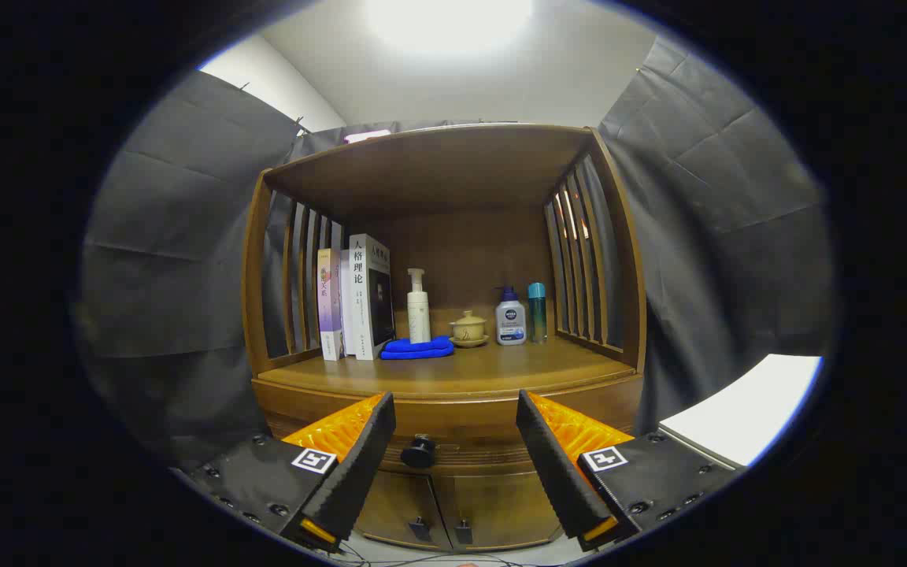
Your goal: Pull open the drawer, take out the items inside it, and place them on the countertop above the cabinet.
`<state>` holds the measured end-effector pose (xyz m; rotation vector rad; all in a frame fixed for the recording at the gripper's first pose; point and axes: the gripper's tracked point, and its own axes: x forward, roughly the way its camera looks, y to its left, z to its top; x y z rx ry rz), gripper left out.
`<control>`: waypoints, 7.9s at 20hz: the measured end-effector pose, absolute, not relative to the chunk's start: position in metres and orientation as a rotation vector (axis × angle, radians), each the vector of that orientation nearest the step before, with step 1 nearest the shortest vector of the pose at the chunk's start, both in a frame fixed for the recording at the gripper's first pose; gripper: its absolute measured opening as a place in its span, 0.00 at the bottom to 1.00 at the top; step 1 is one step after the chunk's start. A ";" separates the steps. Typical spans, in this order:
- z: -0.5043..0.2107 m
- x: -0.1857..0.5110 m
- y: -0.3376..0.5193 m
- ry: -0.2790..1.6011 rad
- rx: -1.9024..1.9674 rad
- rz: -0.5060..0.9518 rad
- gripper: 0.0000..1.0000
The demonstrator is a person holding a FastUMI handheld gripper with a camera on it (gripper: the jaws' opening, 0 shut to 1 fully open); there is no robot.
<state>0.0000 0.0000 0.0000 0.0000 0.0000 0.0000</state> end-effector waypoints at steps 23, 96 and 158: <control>-0.019 0.025 0.030 -0.004 -0.019 0.065 0.98; -0.134 -0.008 0.051 0.244 -0.024 0.024 0.22; -0.092 0.064 0.042 0.954 0.083 0.208 0.97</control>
